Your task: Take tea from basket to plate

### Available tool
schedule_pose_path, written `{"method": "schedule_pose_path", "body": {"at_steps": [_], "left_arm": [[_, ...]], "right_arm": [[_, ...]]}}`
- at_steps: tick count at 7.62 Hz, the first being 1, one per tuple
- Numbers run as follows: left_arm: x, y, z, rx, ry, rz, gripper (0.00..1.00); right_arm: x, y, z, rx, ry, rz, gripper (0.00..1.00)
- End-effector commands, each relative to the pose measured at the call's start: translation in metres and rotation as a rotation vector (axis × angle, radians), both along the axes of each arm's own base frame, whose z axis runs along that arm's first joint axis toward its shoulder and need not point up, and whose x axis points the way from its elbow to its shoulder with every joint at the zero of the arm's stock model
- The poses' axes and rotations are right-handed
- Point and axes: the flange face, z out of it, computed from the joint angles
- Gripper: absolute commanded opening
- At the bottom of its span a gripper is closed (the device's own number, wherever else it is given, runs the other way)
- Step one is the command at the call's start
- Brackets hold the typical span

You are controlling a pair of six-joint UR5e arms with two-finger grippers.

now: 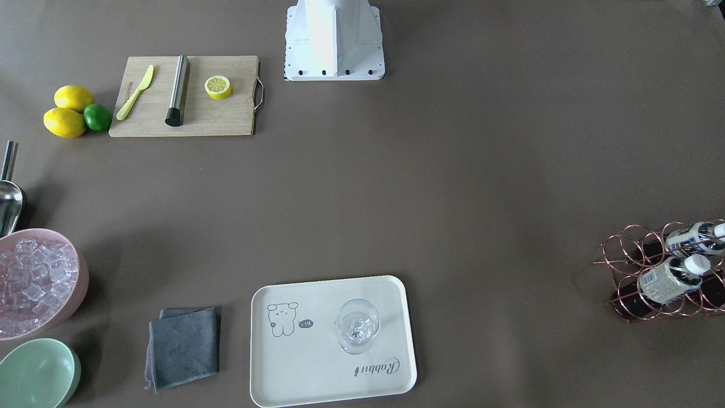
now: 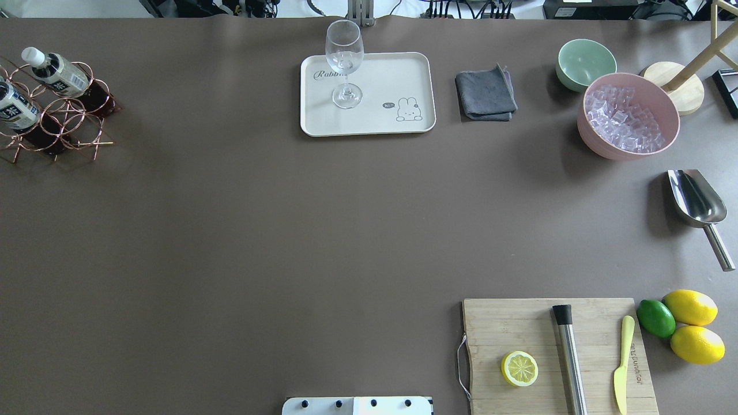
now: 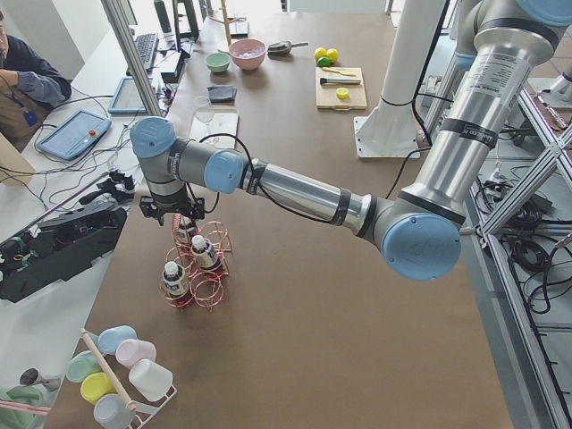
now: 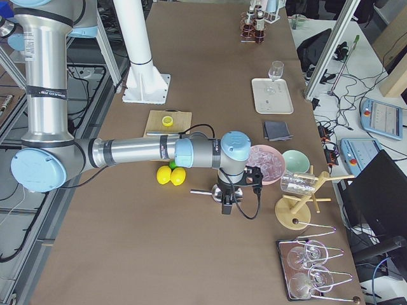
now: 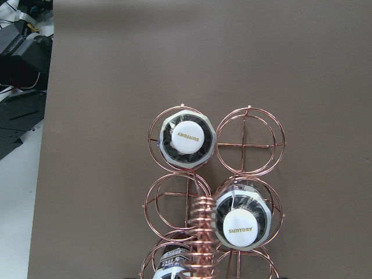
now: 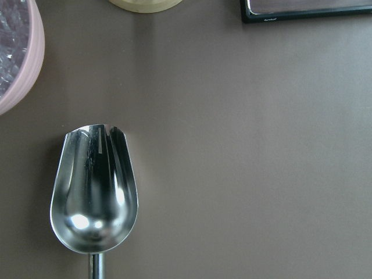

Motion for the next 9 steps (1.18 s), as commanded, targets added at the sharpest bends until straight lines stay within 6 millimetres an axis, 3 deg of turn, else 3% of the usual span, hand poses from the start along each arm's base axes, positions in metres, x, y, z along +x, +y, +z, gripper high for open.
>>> {"method": "schedule_pose_path", "body": {"at_steps": [1, 2, 3, 5, 6, 9], "left_arm": [[0.005, 0.0, 0.005, 0.007, 0.0, 0.01, 0.81], [0.005, 0.001, 0.007, 0.02, 0.0, 0.011, 0.66], [0.005, 0.002, 0.008, 0.028, 0.0, 0.011, 0.38], [0.005, 0.001, 0.004, 0.017, 0.002, 0.004, 0.19], [0.005, 0.002, 0.004, 0.014, 0.002, 0.003, 0.0], [0.004, 0.0, -0.005, 0.018, 0.028, 0.003, 0.0]], "right_arm": [[0.0, 0.0, 0.0, 0.0, 0.0, 0.0, 1.0], [0.0, 0.0, 0.0, 0.0, 0.0, 0.0, 1.0], [0.0, 0.0, 0.0, 0.0, 0.0, 0.0, 1.0], [0.0, 0.0, 0.0, 0.0, 0.0, 0.0, 1.0], [0.0, 0.0, 0.0, 0.0, 0.0, 0.0, 1.0], [0.0, 0.0, -0.002, 0.005, -0.002, 0.0, 1.0]]}}
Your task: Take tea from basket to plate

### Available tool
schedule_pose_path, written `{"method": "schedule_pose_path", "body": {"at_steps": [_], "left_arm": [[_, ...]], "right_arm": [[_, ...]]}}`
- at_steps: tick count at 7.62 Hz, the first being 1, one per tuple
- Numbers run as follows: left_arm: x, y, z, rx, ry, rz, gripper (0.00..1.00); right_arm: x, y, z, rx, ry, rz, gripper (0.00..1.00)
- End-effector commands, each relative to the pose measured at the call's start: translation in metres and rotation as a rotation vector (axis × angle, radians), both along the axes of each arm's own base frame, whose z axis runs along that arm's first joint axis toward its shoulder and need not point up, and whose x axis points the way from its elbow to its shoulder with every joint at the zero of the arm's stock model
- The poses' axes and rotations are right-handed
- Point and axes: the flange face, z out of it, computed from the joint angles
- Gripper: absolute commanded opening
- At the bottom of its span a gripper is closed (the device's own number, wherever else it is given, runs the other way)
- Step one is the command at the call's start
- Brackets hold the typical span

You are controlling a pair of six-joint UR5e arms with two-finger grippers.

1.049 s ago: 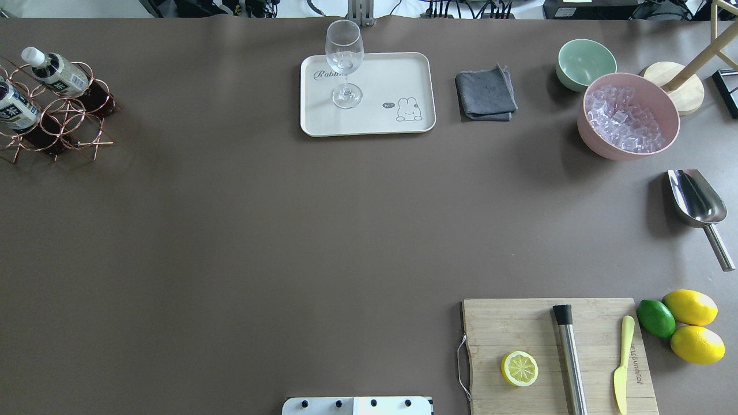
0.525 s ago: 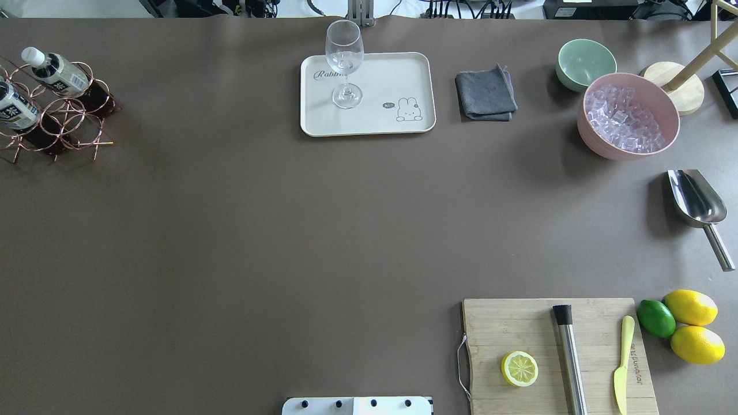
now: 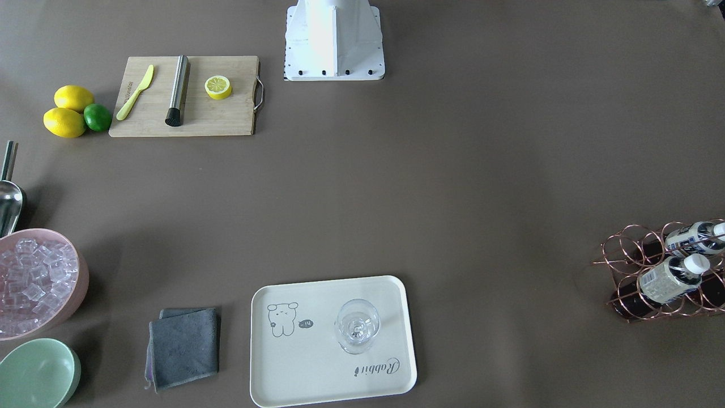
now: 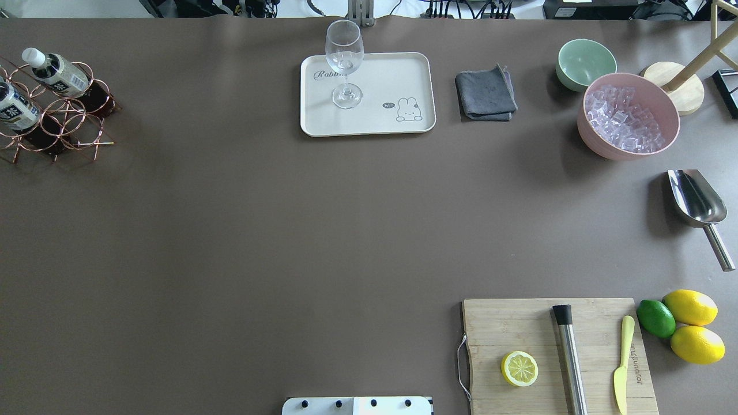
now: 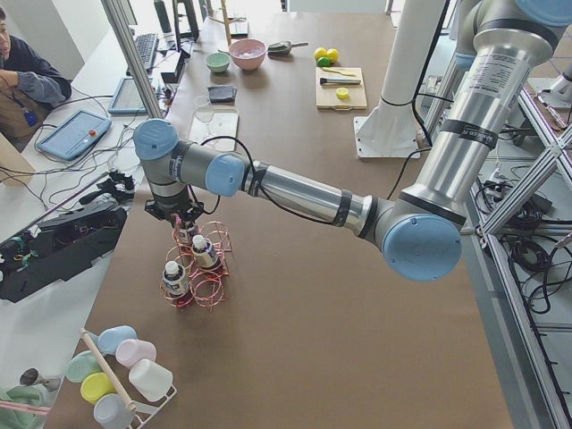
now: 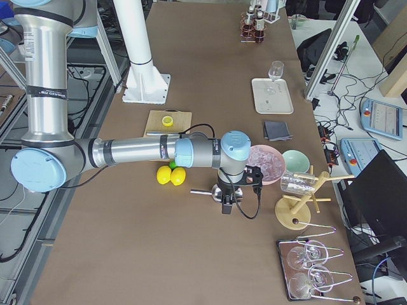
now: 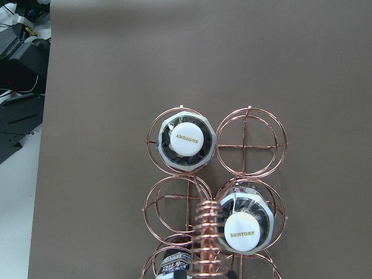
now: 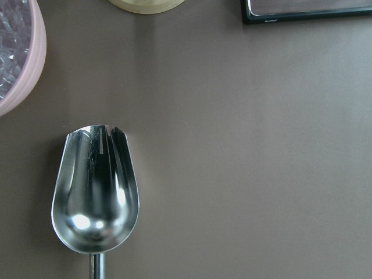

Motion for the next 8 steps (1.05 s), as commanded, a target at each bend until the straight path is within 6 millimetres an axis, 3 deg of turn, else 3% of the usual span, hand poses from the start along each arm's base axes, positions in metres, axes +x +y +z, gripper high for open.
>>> {"method": "schedule_pose_path", "body": {"at_steps": [1, 3, 6, 8], "left_arm": [[-0.003, -0.001, -0.01, 0.006, 0.038, 0.003, 0.0], [-0.006, 0.003, -0.031, 0.046, 0.041, -0.001, 0.0], [0.01, 0.02, -0.086, 0.056, 0.11, -0.03, 0.0], [0.064, 0.032, -0.134, 0.063, 0.138, -0.002, 0.0]], "right_arm": [[0.0, 0.0, -0.001, 0.003, -0.002, 0.0, 1.0], [0.0, -0.001, -0.001, 0.003, 0.0, 0.0, 1.0], [0.001, 0.0, -0.001, 0.001, 0.0, 0.003, 1.0], [0.003, -0.001, -0.003, 0.007, 0.004, 0.006, 1.0]]}}
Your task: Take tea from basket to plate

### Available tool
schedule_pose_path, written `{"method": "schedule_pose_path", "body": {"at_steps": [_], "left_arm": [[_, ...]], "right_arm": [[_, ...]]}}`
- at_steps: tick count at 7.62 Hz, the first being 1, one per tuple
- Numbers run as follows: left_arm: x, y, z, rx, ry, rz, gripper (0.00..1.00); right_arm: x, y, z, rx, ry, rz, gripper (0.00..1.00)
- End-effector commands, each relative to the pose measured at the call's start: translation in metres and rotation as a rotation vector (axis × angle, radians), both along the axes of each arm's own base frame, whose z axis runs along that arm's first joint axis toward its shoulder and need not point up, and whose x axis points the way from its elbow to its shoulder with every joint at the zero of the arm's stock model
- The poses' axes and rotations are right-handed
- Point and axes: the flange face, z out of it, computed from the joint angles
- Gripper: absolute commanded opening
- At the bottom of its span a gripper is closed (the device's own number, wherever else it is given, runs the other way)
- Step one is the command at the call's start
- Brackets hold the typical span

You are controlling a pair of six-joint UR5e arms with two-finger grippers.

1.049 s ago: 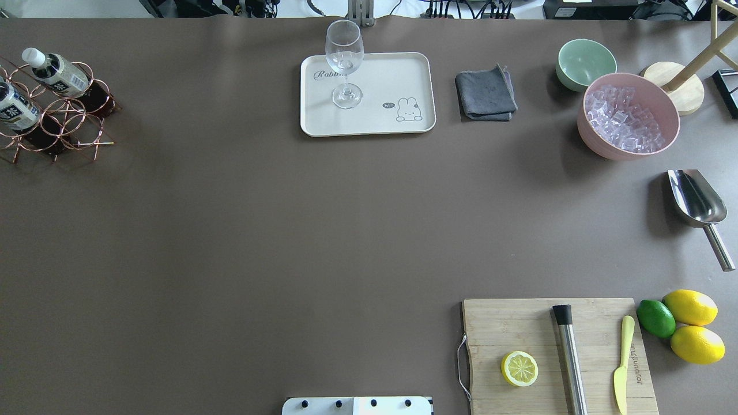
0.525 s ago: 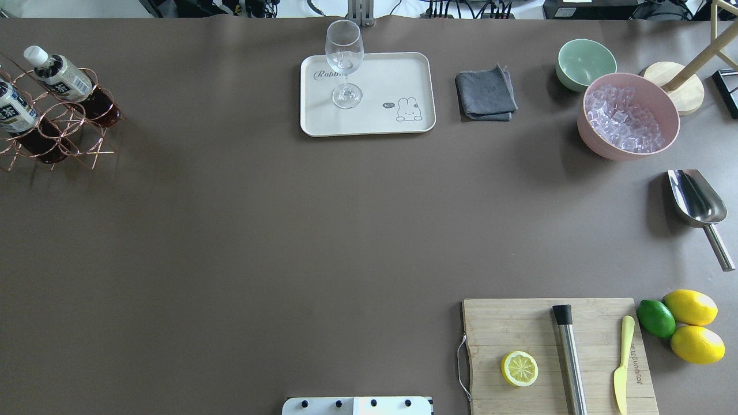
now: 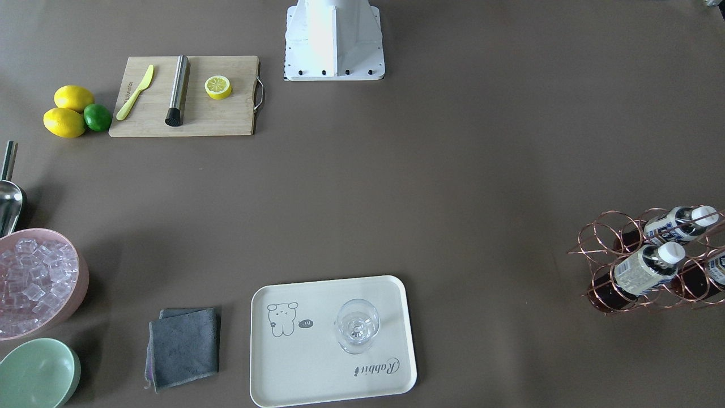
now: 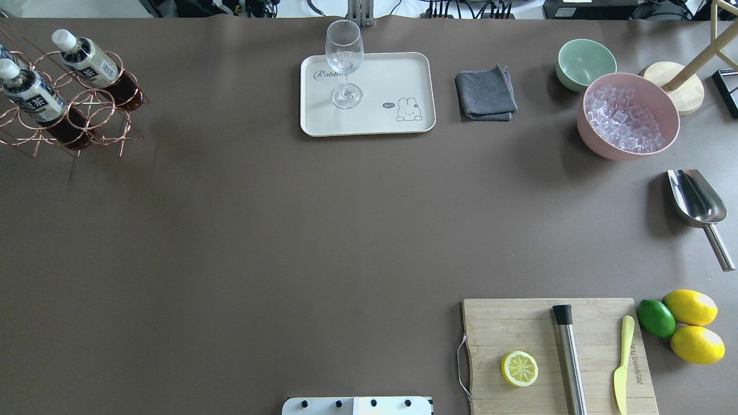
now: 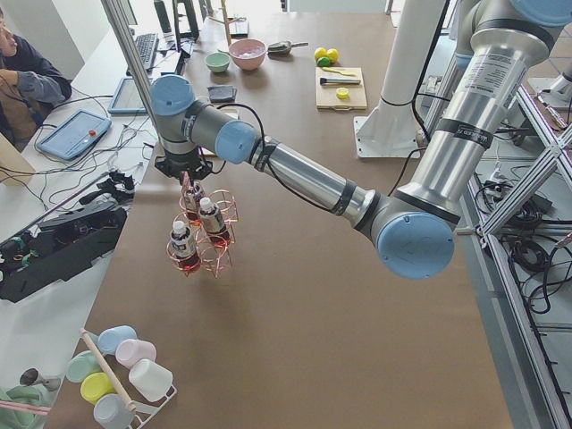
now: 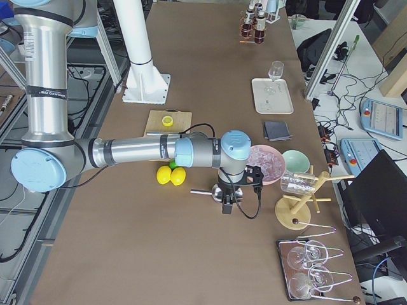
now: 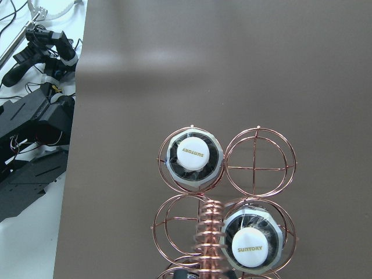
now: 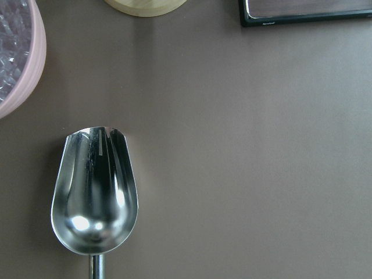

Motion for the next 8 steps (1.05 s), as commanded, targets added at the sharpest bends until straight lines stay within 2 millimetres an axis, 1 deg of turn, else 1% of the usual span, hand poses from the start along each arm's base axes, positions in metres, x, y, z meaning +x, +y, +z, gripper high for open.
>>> {"method": "schedule_pose_path", "body": {"at_steps": [1, 2, 3, 4, 5, 6, 7, 8], "left_arm": [[0.072, 0.019, -0.068, 0.008, 0.047, 0.038, 0.0], [0.099, 0.026, -0.093, 0.003, 0.063, 0.057, 0.0], [0.133, 0.038, -0.117, -0.003, 0.071, 0.067, 0.0], [0.161, 0.05, -0.143, -0.006, 0.081, 0.068, 0.0], [0.187, 0.057, -0.171, -0.023, 0.081, 0.083, 0.0], [0.212, 0.075, -0.205, -0.035, 0.072, 0.091, 0.0], [0.239, 0.085, -0.238, -0.035, 0.052, 0.092, 0.0], [0.267, 0.096, -0.267, -0.05, 0.044, 0.101, 0.0]], "right_arm": [[0.002, 0.0, -0.004, 0.008, 0.003, 0.003, 1.0], [0.002, 0.0, -0.004, 0.01, 0.003, 0.003, 1.0], [0.001, 0.0, -0.004, 0.008, 0.001, 0.001, 1.0], [0.001, 0.0, -0.002, 0.012, 0.001, -0.007, 1.0], [0.001, 0.002, 0.0, 0.006, -0.001, -0.006, 1.0], [-0.004, 0.001, 0.001, 0.003, -0.004, -0.015, 1.0], [-0.012, -0.003, -0.006, 0.026, -0.009, -0.028, 1.0], [-0.032, -0.008, -0.019, 0.091, -0.038, -0.063, 1.0]]}}
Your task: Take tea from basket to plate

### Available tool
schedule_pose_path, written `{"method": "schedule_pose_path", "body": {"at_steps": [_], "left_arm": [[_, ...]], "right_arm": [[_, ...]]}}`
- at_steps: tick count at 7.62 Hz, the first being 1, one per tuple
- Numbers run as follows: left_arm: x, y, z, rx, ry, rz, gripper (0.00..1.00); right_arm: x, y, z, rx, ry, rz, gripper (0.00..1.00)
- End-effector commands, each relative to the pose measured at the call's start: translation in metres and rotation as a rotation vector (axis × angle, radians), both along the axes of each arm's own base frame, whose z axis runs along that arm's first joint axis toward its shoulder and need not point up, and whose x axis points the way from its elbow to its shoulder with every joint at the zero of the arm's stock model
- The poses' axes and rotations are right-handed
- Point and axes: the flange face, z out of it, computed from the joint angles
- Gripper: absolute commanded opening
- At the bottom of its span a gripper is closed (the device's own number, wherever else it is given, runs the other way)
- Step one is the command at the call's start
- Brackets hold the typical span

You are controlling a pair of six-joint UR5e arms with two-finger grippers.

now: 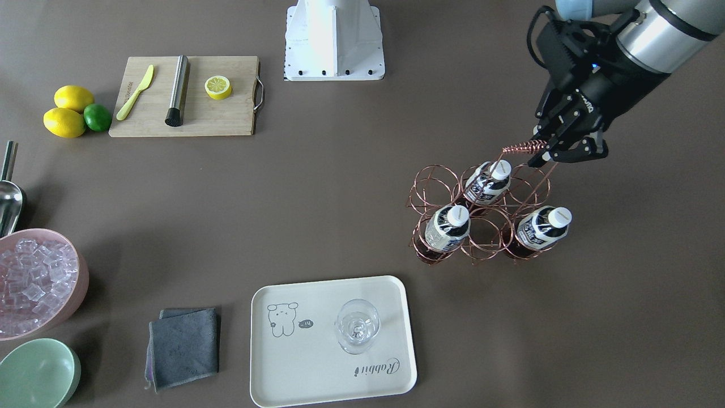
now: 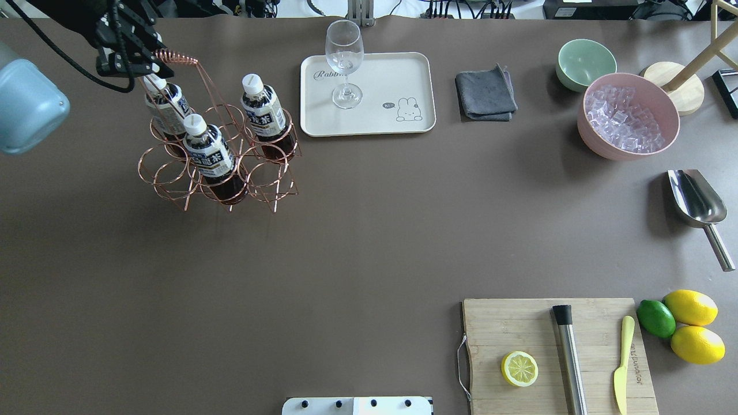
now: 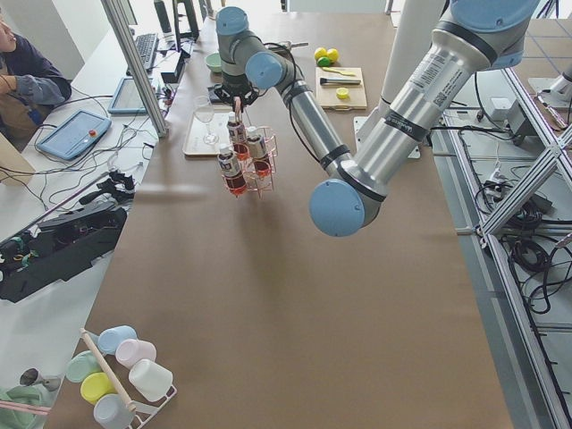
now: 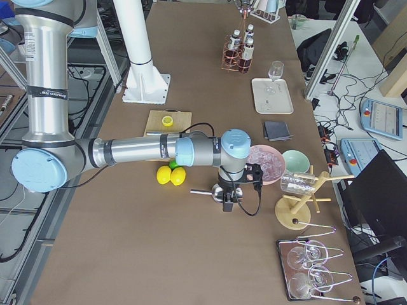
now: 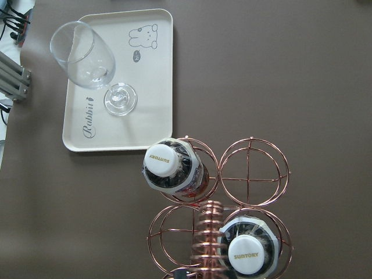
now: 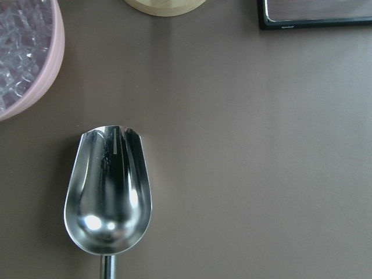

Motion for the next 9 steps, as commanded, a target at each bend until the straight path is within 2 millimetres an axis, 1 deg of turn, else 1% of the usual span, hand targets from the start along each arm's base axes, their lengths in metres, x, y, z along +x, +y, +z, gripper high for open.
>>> {"method": "schedule_pose_path", "body": {"at_steps": [1, 2, 3, 4, 5, 6, 7, 8, 9], "left_arm": [[0.073, 0.037, -0.079, -0.031, -0.018, 0.007, 0.0], [0.098, 0.052, -0.099, -0.043, -0.01, 0.011, 0.0], [0.118, 0.066, -0.117, -0.053, -0.005, 0.014, 0.0], [0.14, 0.081, -0.135, -0.062, -0.011, 0.015, 0.0], [0.16, 0.093, -0.151, -0.065, -0.015, 0.004, 0.0], [0.176, 0.096, -0.156, -0.07, -0.022, 0.016, 0.0], [0.183, 0.098, -0.156, -0.069, -0.031, 0.017, 0.0], [0.19, 0.102, -0.156, -0.08, -0.033, 0.014, 0.0], [0.19, 0.102, -0.159, -0.085, -0.028, 0.009, 0.0]], "right_arm": [[-0.04, -0.015, -0.03, 0.2, -0.049, -0.076, 1.0], [-0.062, -0.019, -0.049, 0.338, -0.07, -0.119, 1.0], [-0.102, -0.026, -0.058, 0.408, -0.096, -0.192, 1.0], [-0.117, -0.031, -0.077, 0.444, -0.109, -0.214, 1.0], [-0.12, -0.037, -0.104, 0.494, -0.143, -0.201, 1.0], [-0.144, -0.041, -0.127, 0.607, -0.217, -0.247, 1.0], [-0.175, -0.041, -0.171, 0.645, -0.298, -0.22, 1.0], [-0.221, -0.041, -0.217, 0.712, -0.383, -0.226, 1.0], [-0.236, -0.044, -0.249, 0.764, -0.419, -0.198, 1.0]]}}
